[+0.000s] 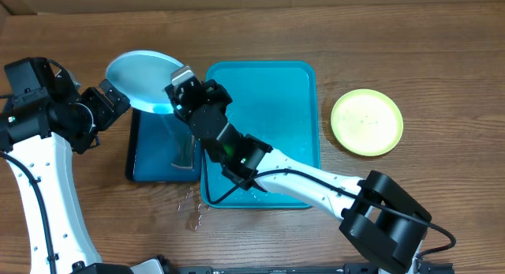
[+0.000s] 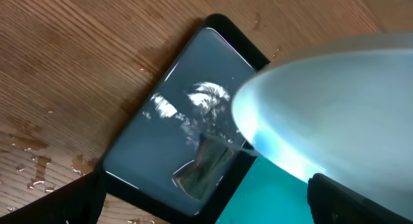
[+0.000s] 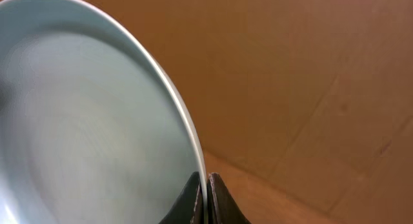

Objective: Clean dirty plates on tray and stack at the side
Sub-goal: 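Swing the plate left and tilt it over the black water tray, then hold the tilted plate above the water tray with the right gripper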

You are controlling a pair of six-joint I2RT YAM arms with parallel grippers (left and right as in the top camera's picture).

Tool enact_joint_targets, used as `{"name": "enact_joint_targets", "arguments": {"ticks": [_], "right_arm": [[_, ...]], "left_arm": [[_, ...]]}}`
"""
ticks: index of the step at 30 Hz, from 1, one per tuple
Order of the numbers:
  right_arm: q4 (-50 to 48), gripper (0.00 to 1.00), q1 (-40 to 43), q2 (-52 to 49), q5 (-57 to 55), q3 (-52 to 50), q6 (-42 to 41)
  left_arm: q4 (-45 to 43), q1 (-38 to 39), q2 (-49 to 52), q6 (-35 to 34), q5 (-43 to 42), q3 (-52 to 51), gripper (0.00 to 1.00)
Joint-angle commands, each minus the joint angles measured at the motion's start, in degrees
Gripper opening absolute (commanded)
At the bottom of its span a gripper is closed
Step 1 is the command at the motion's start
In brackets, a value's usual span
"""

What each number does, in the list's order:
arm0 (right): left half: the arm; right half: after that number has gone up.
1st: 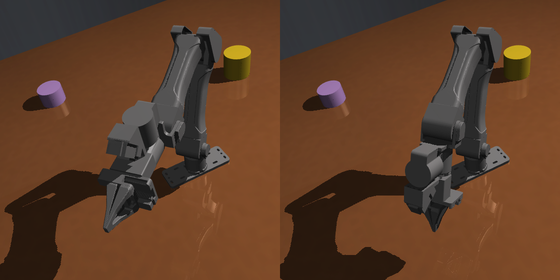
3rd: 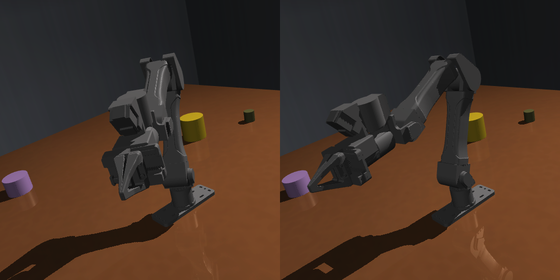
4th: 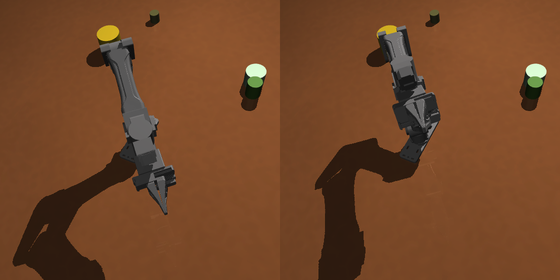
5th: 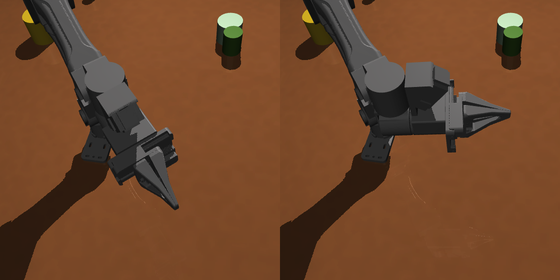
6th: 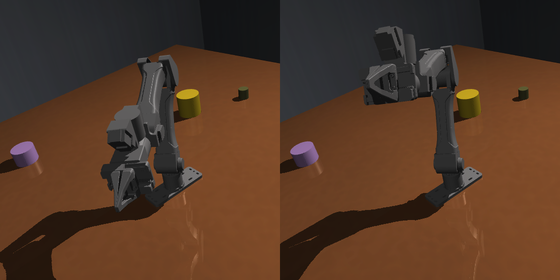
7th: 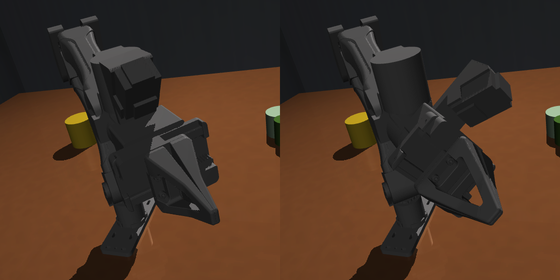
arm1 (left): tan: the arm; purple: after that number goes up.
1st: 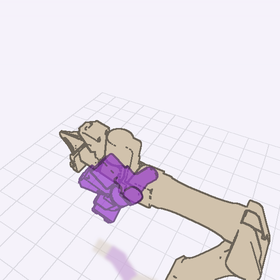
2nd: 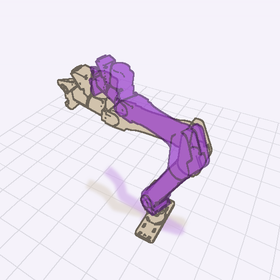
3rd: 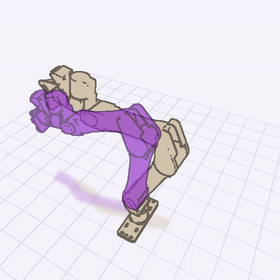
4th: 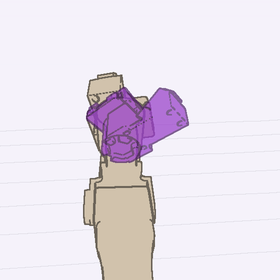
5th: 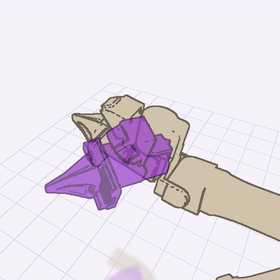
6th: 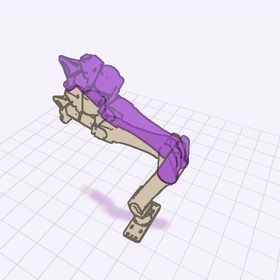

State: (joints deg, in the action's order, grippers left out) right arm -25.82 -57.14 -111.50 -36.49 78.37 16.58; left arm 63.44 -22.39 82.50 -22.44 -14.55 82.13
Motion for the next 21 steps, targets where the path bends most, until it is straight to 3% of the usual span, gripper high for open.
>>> {"name": "enact_joint_targets", "arguments": {"ticks": [1,21], "right_arm": [[-2.1,0.04,-0.6,2.9,-2.7,1.2,2.1],[-3.3,0.04,-0.7,2.9,-2.7,1.2,2.1]], "left_arm": [[0.0,-0.1,-0.2,-0.8,0.1,0.1,1.0],[0.0,-0.1,-0.2,-0.7,0.1,0.1,1.0]]}}
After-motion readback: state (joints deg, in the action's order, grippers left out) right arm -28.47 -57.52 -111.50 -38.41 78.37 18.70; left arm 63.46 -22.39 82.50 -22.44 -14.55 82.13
